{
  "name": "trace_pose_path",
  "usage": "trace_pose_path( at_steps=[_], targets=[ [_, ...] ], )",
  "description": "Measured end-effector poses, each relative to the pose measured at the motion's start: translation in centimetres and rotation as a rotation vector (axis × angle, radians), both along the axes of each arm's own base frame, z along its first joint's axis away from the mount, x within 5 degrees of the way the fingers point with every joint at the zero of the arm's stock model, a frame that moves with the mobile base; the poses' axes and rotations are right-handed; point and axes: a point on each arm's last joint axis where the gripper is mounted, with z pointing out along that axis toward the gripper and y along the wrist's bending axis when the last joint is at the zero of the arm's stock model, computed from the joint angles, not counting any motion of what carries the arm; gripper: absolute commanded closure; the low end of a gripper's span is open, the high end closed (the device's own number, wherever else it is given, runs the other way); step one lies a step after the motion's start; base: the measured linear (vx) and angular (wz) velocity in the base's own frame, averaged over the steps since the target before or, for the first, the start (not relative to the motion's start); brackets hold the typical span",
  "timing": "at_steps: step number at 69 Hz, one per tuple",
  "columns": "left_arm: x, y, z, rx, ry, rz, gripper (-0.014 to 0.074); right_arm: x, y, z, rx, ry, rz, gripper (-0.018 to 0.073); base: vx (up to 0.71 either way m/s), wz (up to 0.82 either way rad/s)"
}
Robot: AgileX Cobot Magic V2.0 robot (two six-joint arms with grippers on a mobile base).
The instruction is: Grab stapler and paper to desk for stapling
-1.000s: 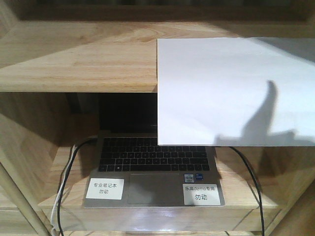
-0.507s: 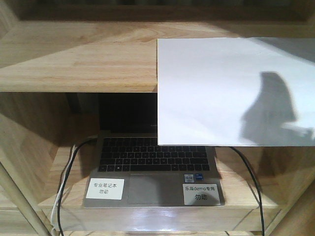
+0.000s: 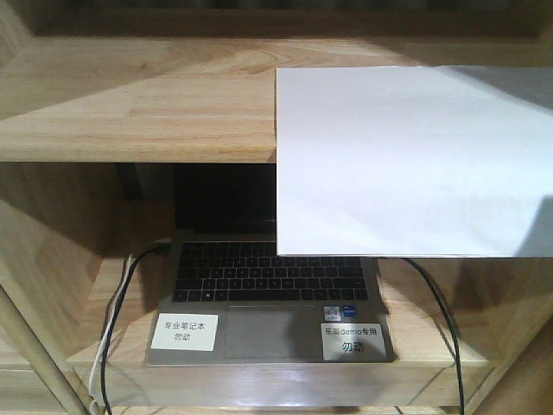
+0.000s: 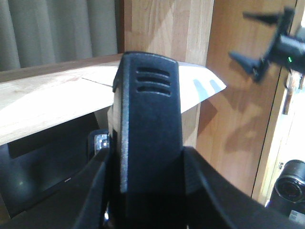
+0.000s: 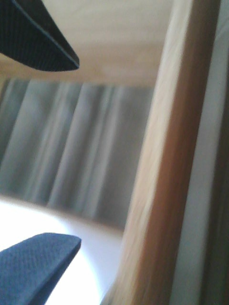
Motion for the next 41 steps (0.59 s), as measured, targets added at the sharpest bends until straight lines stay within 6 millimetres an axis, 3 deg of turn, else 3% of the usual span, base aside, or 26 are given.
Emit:
trace_pose_path(
  at_steps=[22, 41],
  targets=[
    [0.0, 0.0, 0.0, 0.0, 0.0, 0.0, 0.0603, -2.6, 0.9, -2.1, -0.044, 0.087, 0.302, -0.0068, 0.0, 0.0],
    [0.0, 0.0, 0.0, 0.0, 0.0, 0.0, 0.0603, -2.1, 1.7, -4.6, -0.081, 0.187, 0.507, -0.0034, 0.0, 0.0]
  ],
)
